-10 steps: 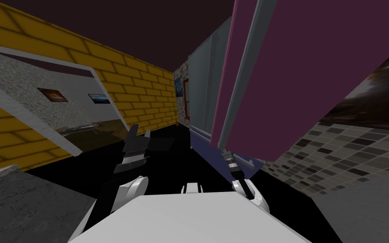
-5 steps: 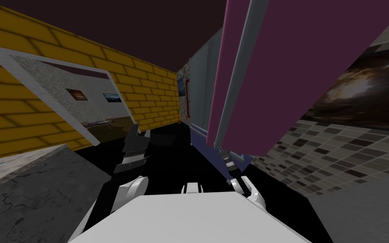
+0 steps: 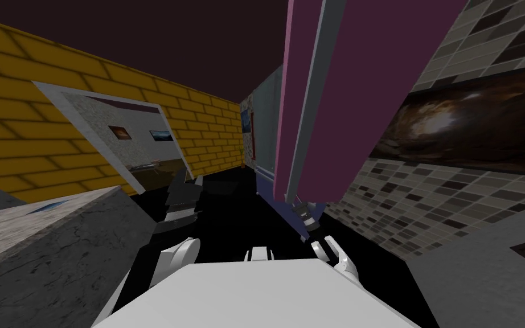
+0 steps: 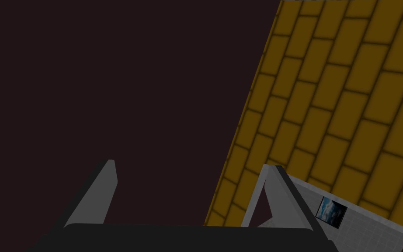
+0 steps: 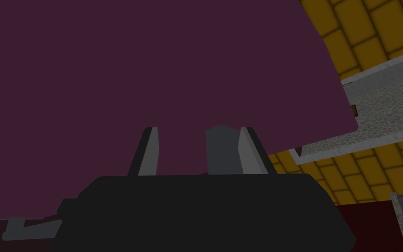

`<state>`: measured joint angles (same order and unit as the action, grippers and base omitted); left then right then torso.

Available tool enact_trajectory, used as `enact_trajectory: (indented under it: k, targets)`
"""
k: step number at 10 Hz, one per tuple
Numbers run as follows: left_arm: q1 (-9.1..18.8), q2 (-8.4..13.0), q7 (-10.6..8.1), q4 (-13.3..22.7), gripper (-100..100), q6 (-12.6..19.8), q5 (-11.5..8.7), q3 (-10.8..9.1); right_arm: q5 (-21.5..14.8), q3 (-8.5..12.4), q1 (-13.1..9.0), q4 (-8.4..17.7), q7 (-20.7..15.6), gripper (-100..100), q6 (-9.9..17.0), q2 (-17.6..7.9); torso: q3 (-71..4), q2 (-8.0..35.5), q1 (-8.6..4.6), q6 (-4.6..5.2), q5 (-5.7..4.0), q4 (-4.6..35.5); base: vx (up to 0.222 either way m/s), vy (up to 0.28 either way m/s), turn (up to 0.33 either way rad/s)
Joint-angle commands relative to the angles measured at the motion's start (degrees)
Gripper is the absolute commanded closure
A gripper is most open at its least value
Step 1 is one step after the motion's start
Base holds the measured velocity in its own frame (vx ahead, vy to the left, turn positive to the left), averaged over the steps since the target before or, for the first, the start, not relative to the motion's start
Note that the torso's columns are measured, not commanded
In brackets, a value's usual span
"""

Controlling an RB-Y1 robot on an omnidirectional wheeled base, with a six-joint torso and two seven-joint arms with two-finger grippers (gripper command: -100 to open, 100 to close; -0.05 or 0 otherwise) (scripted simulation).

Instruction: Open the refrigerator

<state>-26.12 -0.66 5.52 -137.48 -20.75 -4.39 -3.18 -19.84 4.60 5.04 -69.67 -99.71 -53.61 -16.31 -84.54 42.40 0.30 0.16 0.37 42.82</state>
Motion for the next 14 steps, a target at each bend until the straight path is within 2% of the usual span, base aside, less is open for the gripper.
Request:
enact_trajectory:
  k: [1,4,7,8,10,14]
  targets:
    - [0.01,0.01,0.00,-0.01,0,0.00,0.00,-0.01,-0.89,-2.33,-0.29,-0.51,1.92,100,-2.05,-1.15,0.04,0.15,-0.31,-0.12,-0.08,0.01,-0.184,-0.224,0.200]
    - [0.01,0.02,0.00,0.00,0,0.00,0.00,-0.01,-1.78,-4.67,-0.58,-1.03,3.83,100,-4.10,-2.29,0.37,0.67,-0.57,0.28,-0.12,0.18,-0.160,-0.211,0.120]
    - [0.00,0.01,0.00,0.00,0,0.00,0.00,-0.01,-2.67,-7.00,-0.87,-1.54,5.75,100,-6.15,-3.44,0.15,0.39,-0.58,0.29,-0.02,0.33,-0.143,-0.171,0.102]
    - [0.00,0.01,0.00,0.00,0,0.00,0.00,-0.01,-3.12,-7.18,-1.23,-1.78,7.10,-100,-3.25,-4.15,0.26,0.60,-0.65,0.26,-0.04,0.40,-0.134,-0.057,0.058]
    - [0.00,-0.01,0.00,0.00,0,0.00,0.00,0.01,-3.08,-6.83,-2.53,-2.46,8.87,-100,-1.75,-5.35,-0.08,-0.15,0.09,-0.10,-0.09,-0.20,-0.057,0.070,-0.025]
    - [-0.01,0.00,0.00,-0.01,0,-0.01,0.00,0.00,-2.99,-6.11,-5.13,-3.82,12.39,-100,1.25,-7.73,-0.17,0.03,-0.24,-0.55,0.03,0.24,-0.051,0.049,-0.004]
